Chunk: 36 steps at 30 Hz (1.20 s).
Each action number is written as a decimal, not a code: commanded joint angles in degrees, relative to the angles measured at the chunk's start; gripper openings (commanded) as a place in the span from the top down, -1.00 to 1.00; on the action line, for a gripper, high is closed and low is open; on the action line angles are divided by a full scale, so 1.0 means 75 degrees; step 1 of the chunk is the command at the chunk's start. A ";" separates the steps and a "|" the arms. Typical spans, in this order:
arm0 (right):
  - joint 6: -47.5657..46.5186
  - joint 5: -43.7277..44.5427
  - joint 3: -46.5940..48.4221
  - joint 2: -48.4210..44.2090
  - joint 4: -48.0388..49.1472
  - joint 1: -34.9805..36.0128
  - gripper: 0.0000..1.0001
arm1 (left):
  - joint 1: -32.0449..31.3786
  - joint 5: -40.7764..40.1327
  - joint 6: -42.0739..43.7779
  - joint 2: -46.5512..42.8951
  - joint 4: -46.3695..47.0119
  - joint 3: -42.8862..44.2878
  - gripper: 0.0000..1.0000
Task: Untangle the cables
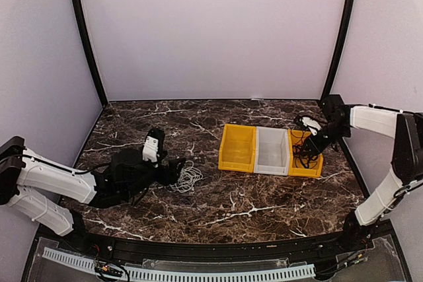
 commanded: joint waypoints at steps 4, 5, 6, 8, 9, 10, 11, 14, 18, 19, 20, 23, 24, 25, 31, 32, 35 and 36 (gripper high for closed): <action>0.0019 0.0541 0.0514 -0.1325 -0.0906 0.0038 0.15 | -0.0026 -0.1009 -0.1133 -0.0134 -0.2440 0.1100 -0.61; 0.0001 0.0510 0.0720 -0.1325 -0.1050 0.0043 0.13 | -0.0025 -0.1081 -0.1289 -0.0145 -0.2643 0.1275 -0.63; 0.0008 0.0423 0.0932 -0.1306 -0.1149 0.0044 0.12 | -0.0012 -0.1170 -0.1368 -0.0143 -0.3044 0.1376 -0.64; 0.0018 0.0261 0.1300 -0.1184 -0.1184 0.0117 0.11 | 0.0051 -0.1231 -0.1660 -0.0142 -0.3717 0.1651 -0.69; 0.0028 0.0197 0.1473 -0.1081 -0.1161 0.0190 0.10 | 0.0096 -0.1213 -0.1867 -0.0133 -0.3932 0.1831 -0.71; 0.0045 0.0100 0.1631 -0.0953 -0.1111 0.0298 0.10 | 0.0232 -0.1115 -0.1997 -0.0131 -0.4339 0.1906 -0.73; 0.0076 -0.0033 0.1783 -0.0811 -0.1024 0.0415 0.10 | 0.0333 -0.0991 -0.2232 -0.0130 -0.4507 0.2021 -0.74; 0.0279 -0.0526 0.2239 -0.0308 -0.0757 0.0961 0.10 | 0.0981 -0.0026 -0.2554 -0.0140 -0.5014 0.2104 -0.74; 0.0446 -0.0944 0.2988 0.0528 -0.0421 0.2031 0.11 | 0.1396 0.0738 -0.2404 -0.0180 -0.5172 0.2106 -0.73; 0.0438 -0.1064 0.3167 0.0726 -0.0352 0.2318 0.12 | 0.1477 0.0832 -0.2365 -0.0172 -0.5279 0.2114 -0.73; 0.0397 -0.1177 0.3320 0.0925 -0.0329 0.2573 0.12 | 0.1523 0.1040 -0.2277 -0.0137 -0.5357 0.2140 -0.73; 0.0326 -0.1428 0.3696 0.1528 -0.0099 0.3373 0.14 | 0.1725 0.1470 -0.2129 -0.0016 -0.5721 0.2186 -0.73; 0.0293 -0.1470 0.3810 0.1730 -0.0042 0.3644 0.15 | 0.1799 0.1562 -0.2072 0.0057 -0.5772 0.2179 -0.73; 0.0261 -0.1500 0.3919 0.1921 -0.0002 0.3987 0.16 | 0.1837 0.1753 -0.2052 0.0093 -0.5816 0.2168 -0.72; 0.0292 -0.1576 0.4269 0.3035 0.0437 0.5243 0.18 | 0.2250 0.2629 -0.2261 0.0320 -0.5641 0.1897 -0.57; 0.0271 -0.1543 0.4322 0.3187 0.0473 0.5420 0.18 | 0.2297 0.2738 -0.2266 0.0347 -0.5498 0.1869 -0.56; 0.0166 -0.1289 0.4511 0.3553 0.0514 0.5848 0.18 | 0.2366 0.3404 -0.2201 0.0634 -0.4962 0.1868 -0.61; 0.0143 -0.1157 0.4604 0.3639 0.0560 0.5954 0.17 | 0.2376 0.3472 -0.2175 0.0721 -0.4898 0.1907 -0.62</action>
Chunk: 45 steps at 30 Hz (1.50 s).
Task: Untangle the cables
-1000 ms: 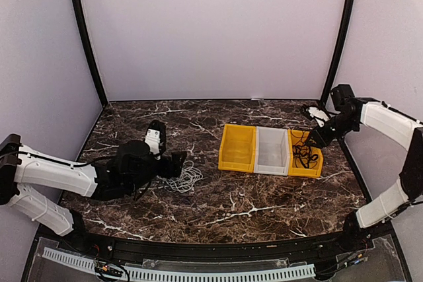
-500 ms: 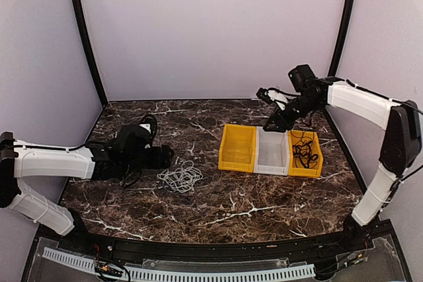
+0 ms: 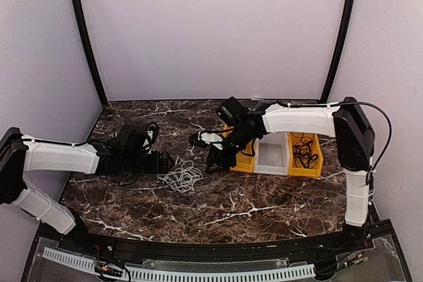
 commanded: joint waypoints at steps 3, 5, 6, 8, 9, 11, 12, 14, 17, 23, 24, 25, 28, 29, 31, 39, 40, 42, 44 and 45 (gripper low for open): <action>-0.0103 0.0518 0.0671 0.0497 0.0413 0.0556 0.13 | 0.0098 0.1212 0.0129 0.0721 0.0607 0.0131 -0.52; -0.0019 0.0650 0.0817 0.0629 0.0534 0.0588 0.11 | 0.0106 0.1398 0.0152 0.0923 0.0730 0.0173 -0.45; -0.0014 0.0715 0.0875 0.0686 0.0615 0.0597 0.10 | 0.0101 0.1464 0.0154 0.0975 0.0800 0.0183 -0.43; 0.0044 0.0959 0.0977 0.0814 0.0814 0.0623 0.10 | 0.0100 0.1639 0.0155 0.1082 0.0886 0.0177 -0.38; 0.0107 0.1118 0.1071 0.0911 0.0895 0.0636 0.09 | 0.0100 0.1707 0.0158 0.1108 0.0918 0.0156 -0.35; 0.0153 0.1252 0.1418 0.1208 0.0794 0.0647 0.09 | 0.0100 0.1763 0.0159 0.1119 0.0986 0.0112 -0.32; 0.0135 0.1376 0.1549 0.1353 0.0736 0.0660 0.09 | 0.0100 0.1780 0.0157 0.1120 0.1011 0.0100 -0.31; -0.0068 0.1706 0.1619 0.1532 0.0789 0.0726 0.09 | 0.0101 0.1772 0.0147 0.1105 0.1043 0.0055 -0.30; -0.0634 0.2161 0.1469 0.1523 0.0871 0.0847 0.07 | 0.0100 0.1708 0.0150 0.1036 0.1059 -0.0001 -0.30; -0.1244 0.2635 0.0928 0.0909 0.1053 0.0884 0.05 | 0.0109 0.1486 0.0295 0.1051 0.1171 -0.0005 -0.29; -0.1324 0.2689 0.0902 0.0791 0.0973 0.0877 0.05 | 0.0110 0.1476 0.0301 0.1112 0.1201 0.0011 -0.29; -0.1405 0.2713 0.0852 0.0664 0.0906 0.0883 0.05 | 0.0111 0.1480 0.0306 0.1140 0.1233 0.0008 -0.29; -0.1764 0.2447 0.0464 0.0174 0.0789 0.0883 0.06 | 0.0112 0.1515 0.0291 0.1255 0.1413 -0.0021 -0.28; -0.1856 0.2325 0.0359 0.0055 0.0766 0.0884 0.07 | 0.0118 0.1523 0.0288 0.1276 0.1490 -0.0031 -0.27; -0.2087 0.2166 0.0227 -0.0051 0.0639 0.0918 0.09 | 0.0118 0.1540 0.0294 0.1338 0.1560 -0.0040 -0.27; -0.2873 0.2058 0.0188 -0.0021 0.0296 0.1224 0.14 | 0.0112 0.1598 0.0319 0.1440 0.1657 0.0016 -0.25; -0.2977 0.2108 0.0188 -0.0005 0.0309 0.1293 0.14 | 0.0118 0.1582 0.0334 0.1447 0.1655 0.0017 -0.25; -0.3139 0.2266 0.0157 0.0051 0.0417 0.1415 0.13 | 0.0115 0.1568 0.0351 0.1450 0.1642 0.0017 -0.25; -0.3197 0.2389 0.0179 0.0121 0.0545 0.1537 0.13 | 0.0112 0.1551 0.0354 0.1443 0.1633 0.0017 -0.25; -0.3241 0.2432 0.0203 0.0158 0.0582 0.1574 0.13 | 0.0112 0.1539 0.0354 0.1439 0.1639 0.0011 -0.25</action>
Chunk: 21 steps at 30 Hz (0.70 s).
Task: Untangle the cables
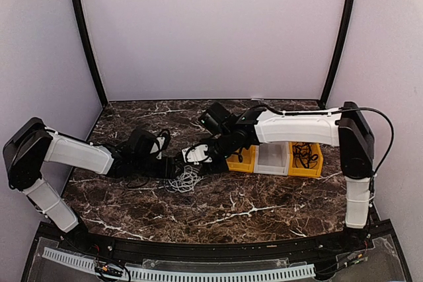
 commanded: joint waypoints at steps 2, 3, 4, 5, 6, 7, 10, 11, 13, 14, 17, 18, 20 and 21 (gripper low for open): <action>-0.0450 0.0281 -0.0005 0.0228 0.0311 0.0339 0.13 | 0.0056 -0.0012 0.0122 -0.0036 0.0122 -0.0003 -0.25; -0.0487 0.0351 -0.0001 0.0266 0.0384 0.0382 0.13 | 0.0056 -0.0013 0.0126 -0.0037 0.0141 -0.0009 -0.25; -0.0546 0.0398 -0.0001 0.0305 0.0457 0.0412 0.13 | 0.0056 -0.0013 0.0127 -0.0046 0.0146 -0.0014 -0.25; -0.0598 0.0440 -0.0010 0.0323 0.0519 0.0427 0.13 | 0.0059 -0.0013 0.0127 -0.0048 0.0170 -0.0020 -0.25; -0.0671 0.0462 -0.0012 0.0376 0.0565 0.0453 0.13 | 0.0064 0.0001 0.0136 -0.0040 0.0184 -0.0025 -0.25; -0.0737 0.0497 -0.0021 0.0419 0.0612 0.0473 0.13 | 0.0067 0.0023 0.0138 -0.0039 0.0209 -0.0026 -0.25; -0.0863 0.0676 -0.0095 0.0554 0.0898 0.0518 0.13 | 0.0094 0.0069 0.0156 -0.0013 0.0246 -0.0010 -0.25; -0.0884 0.0774 -0.0139 0.0574 0.1029 0.0525 0.14 | 0.0107 0.0084 0.0159 -0.0013 0.0269 -0.0007 -0.25; -0.0907 0.0913 -0.0245 0.0601 0.1341 0.0543 0.17 | 0.0120 0.0116 0.0168 0.0023 0.0288 0.0002 -0.24; -0.0916 0.0966 -0.0276 0.0619 0.1466 0.0542 0.20 | 0.0125 0.0122 0.0173 0.0034 0.0290 0.0015 -0.24; -0.0946 0.1093 -0.0342 0.0697 0.1759 0.0548 0.29 | 0.0127 0.0139 0.0174 0.0051 0.0301 0.0031 -0.24; -0.0963 0.1112 -0.0366 0.0707 0.1836 0.0548 0.31 | 0.0135 0.0145 0.0183 0.0054 0.0302 0.0031 -0.24; -0.0951 0.1114 -0.0390 0.0747 0.1948 0.0555 0.36 | 0.0138 0.0144 0.0186 0.0052 0.0314 0.0037 -0.24; -0.0929 0.1114 -0.0388 0.0762 0.1998 0.0549 0.40 | 0.0138 0.0155 0.0186 0.0064 0.0315 0.0042 -0.24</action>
